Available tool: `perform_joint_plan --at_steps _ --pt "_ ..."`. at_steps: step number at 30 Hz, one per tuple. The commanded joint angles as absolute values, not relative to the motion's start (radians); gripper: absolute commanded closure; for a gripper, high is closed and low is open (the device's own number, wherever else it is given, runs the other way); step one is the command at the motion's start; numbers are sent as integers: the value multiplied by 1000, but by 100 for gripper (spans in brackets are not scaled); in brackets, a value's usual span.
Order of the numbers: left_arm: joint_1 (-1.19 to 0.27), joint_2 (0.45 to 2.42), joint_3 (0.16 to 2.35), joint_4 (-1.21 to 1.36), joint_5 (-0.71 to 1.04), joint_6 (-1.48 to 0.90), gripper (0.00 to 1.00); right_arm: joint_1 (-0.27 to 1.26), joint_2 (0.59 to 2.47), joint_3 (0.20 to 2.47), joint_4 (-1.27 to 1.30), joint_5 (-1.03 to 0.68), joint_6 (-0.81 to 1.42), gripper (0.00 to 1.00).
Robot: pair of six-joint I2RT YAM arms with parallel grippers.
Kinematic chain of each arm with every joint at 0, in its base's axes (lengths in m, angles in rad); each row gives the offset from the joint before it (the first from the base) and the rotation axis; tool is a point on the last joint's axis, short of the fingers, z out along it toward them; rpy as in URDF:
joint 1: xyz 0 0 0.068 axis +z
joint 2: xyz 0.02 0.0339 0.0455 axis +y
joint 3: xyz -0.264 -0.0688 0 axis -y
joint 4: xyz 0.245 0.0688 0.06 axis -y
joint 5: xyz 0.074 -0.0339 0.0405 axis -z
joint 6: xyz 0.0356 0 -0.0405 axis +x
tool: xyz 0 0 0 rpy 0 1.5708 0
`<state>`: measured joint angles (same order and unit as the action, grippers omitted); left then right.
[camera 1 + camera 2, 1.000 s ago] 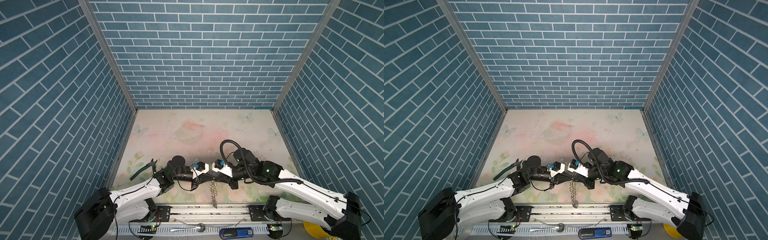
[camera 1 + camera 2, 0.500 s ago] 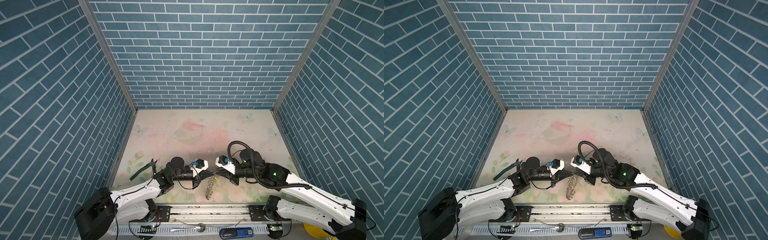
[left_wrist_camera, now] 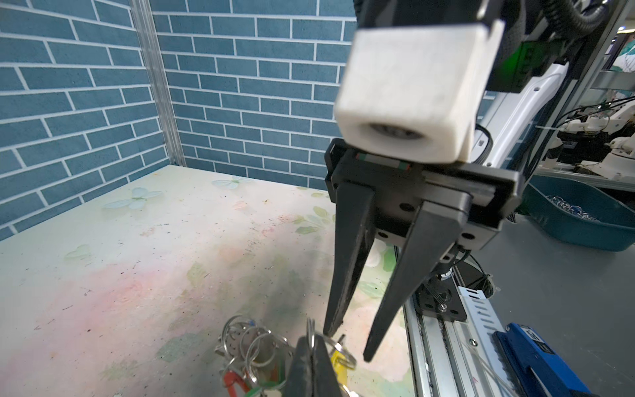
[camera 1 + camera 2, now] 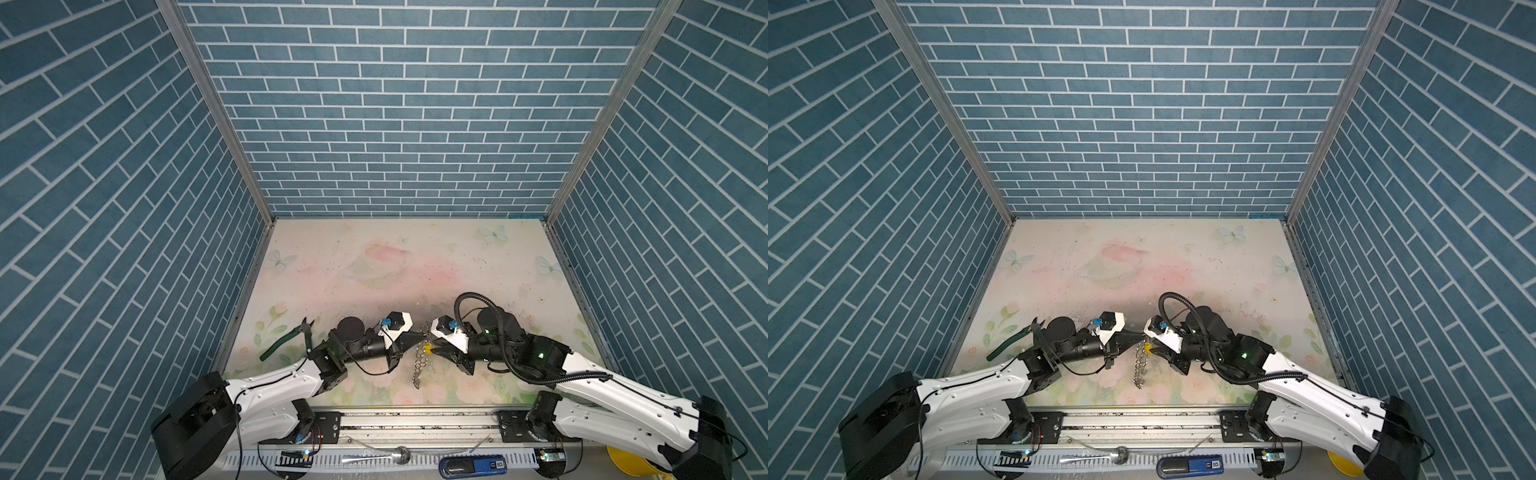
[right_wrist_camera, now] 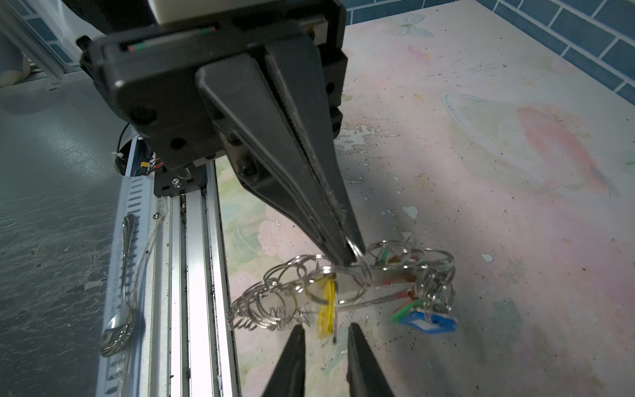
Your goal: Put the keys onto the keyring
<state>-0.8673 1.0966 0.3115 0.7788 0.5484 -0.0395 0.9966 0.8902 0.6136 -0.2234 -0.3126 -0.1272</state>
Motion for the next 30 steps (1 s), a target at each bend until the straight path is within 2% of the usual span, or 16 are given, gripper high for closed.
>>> perform_joint_plan --at_steps 1,5,8,15,22,30 --pt "-871 1102 301 889 545 -73 100 1002 894 579 -142 -290 -111 76" --pt "-871 1106 304 902 546 -85 100 1002 898 565 -109 -295 -111 76" --pt "-871 1116 306 919 552 -93 100 1002 908 564 -83 -308 -106 79" --pt "-871 1135 298 991 529 -138 100 1002 950 585 -95 -350 -107 100" --pt "-871 1117 282 1053 458 -166 100 1002 951 589 -133 -371 -107 100" --pt "-871 1128 289 1080 511 -187 100 1002 970 613 -132 -377 -112 100"
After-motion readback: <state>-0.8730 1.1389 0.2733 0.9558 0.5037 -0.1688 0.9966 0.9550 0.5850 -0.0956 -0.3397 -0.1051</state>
